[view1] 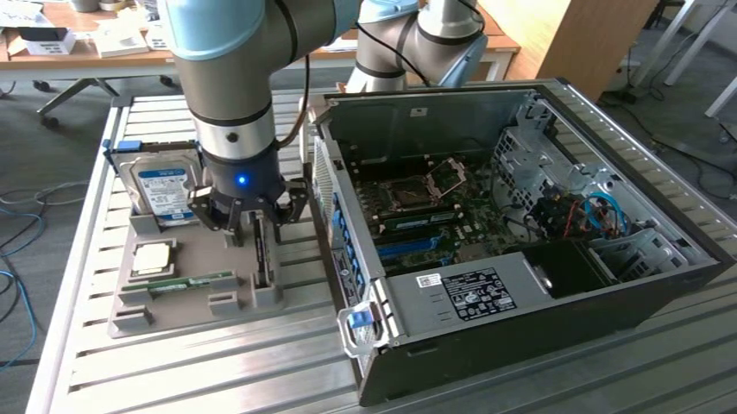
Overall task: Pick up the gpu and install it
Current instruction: 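Pick up the gpu and move the gpu toward the slot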
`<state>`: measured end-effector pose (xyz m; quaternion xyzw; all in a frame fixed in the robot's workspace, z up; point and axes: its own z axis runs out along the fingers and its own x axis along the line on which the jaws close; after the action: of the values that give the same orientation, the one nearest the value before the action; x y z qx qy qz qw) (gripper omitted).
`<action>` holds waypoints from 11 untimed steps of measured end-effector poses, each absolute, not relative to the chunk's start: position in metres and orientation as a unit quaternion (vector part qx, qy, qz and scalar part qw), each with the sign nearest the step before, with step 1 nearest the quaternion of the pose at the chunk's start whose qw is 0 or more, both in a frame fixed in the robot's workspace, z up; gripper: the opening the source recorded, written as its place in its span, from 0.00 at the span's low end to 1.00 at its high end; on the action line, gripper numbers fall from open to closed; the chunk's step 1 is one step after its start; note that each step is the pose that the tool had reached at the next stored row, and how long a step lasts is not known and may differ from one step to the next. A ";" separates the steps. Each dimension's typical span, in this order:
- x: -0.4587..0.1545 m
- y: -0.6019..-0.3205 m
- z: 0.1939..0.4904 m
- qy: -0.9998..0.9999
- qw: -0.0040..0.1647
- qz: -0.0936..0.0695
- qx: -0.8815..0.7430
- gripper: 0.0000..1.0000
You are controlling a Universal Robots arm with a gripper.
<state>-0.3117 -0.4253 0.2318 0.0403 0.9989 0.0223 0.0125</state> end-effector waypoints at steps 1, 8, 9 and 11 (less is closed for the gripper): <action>-0.312 -0.425 0.232 0.999 0.013 0.022 0.040 0.55; -0.312 -0.426 0.232 0.999 0.013 0.022 0.040 0.55; -0.312 -0.426 0.232 0.999 0.013 0.022 0.040 0.55; -0.311 -0.427 0.231 0.999 0.013 0.022 0.040 0.55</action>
<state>-0.3113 -0.4265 0.2315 0.0403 0.9989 0.0224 0.0126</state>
